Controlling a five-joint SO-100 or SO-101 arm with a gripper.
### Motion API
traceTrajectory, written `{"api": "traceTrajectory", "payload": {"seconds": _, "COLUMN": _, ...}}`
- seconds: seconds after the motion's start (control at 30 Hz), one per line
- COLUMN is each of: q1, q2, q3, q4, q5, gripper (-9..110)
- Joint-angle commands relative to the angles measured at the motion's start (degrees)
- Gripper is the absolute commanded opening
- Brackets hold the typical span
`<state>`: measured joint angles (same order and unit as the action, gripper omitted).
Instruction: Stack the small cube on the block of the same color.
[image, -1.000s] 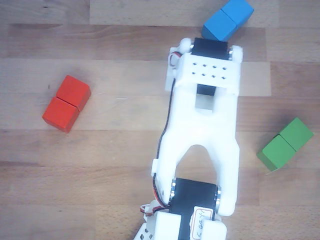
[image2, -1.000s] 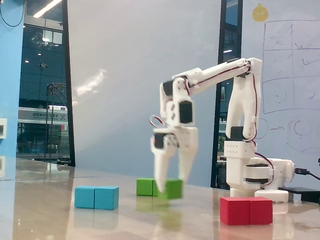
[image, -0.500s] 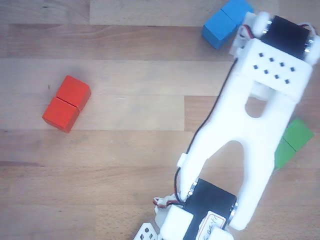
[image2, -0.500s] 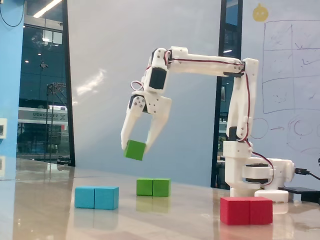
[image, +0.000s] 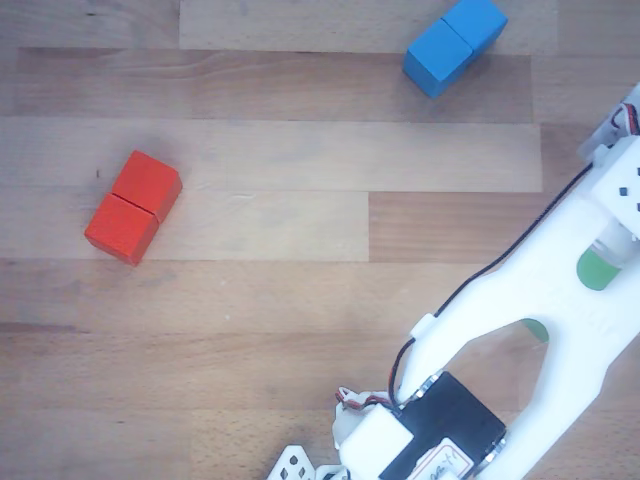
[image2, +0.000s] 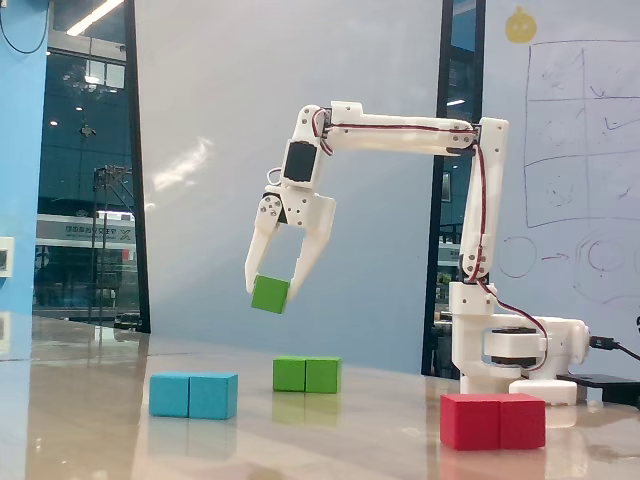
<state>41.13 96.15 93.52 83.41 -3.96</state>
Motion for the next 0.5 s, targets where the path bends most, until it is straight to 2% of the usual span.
{"api": "traceTrajectory", "payload": {"seconds": 0.0, "q1": 2.4, "q2": -1.0, "q3": -5.7, "q4": 0.4, "q5": -0.6, "gripper": 6}}
{"api": "traceTrajectory", "payload": {"seconds": 0.47, "q1": 3.5, "q2": -7.3, "q3": -5.7, "q4": 5.9, "q5": -0.4, "gripper": 6}}
